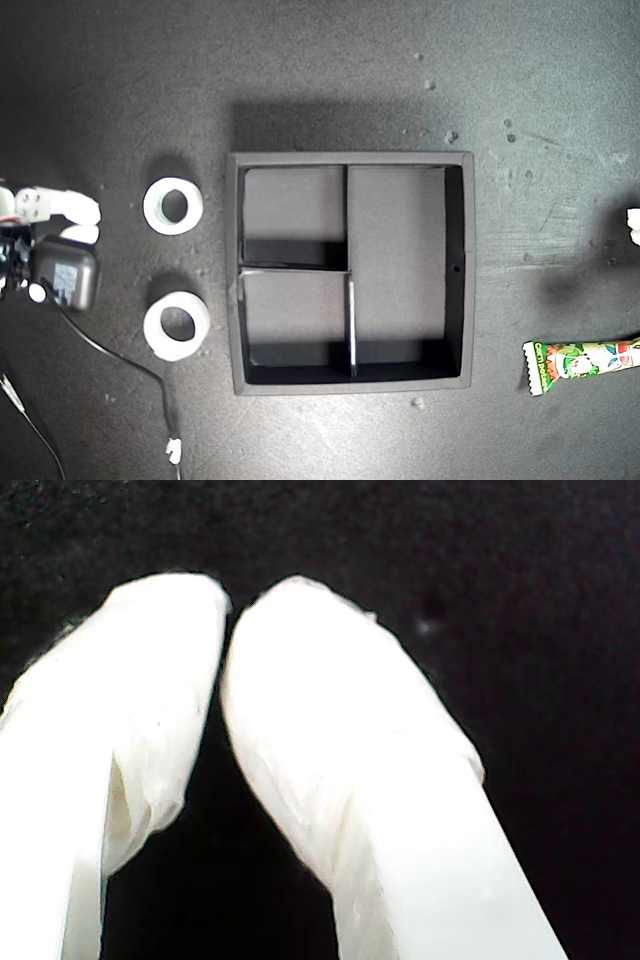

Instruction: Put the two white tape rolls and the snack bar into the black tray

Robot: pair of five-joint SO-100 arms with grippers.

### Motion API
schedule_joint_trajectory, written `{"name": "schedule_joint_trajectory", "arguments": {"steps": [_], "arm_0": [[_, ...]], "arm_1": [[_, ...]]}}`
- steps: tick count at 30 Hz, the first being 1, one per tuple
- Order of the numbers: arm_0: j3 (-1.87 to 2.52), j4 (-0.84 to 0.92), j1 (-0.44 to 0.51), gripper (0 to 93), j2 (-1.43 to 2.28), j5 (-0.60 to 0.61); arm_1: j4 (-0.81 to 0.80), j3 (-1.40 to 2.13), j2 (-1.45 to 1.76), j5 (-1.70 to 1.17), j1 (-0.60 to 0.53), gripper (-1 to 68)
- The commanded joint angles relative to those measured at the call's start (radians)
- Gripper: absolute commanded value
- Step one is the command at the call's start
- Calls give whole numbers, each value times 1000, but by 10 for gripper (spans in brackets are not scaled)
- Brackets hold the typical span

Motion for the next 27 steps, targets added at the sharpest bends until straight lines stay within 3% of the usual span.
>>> {"name": "schedule_joint_trajectory", "arguments": {"steps": [1,4,9,11,13,16,19,22,24,27], "arm_0": [[58,34,-9,2,48,6],[58,32,15,2,48,-46],[58,-63,63,2,48,-55],[58,-121,69,1,48,-35],[58,-153,69,0,48,-92],[58,-193,77,0,48,-209],[58,-244,126,0,46,-347],[58,-318,118,0,46,-284],[58,-350,109,0,46,-255],[58,-410,100,0,46,-178]], "arm_1": [[5,12,0,-12,-5,24],[-71,12,0,-25,0,23],[-699,12,0,-264,-11,22],[-862,12,0,-316,-18,22],[-948,12,0,-313,-12,22],[-1003,12,0,-187,21,-1],[-971,12,0,170,81,-2],[-736,12,0,788,124,-3],[-600,12,0,1146,83,-3],[-597,12,0,1086,80,-4]]}}
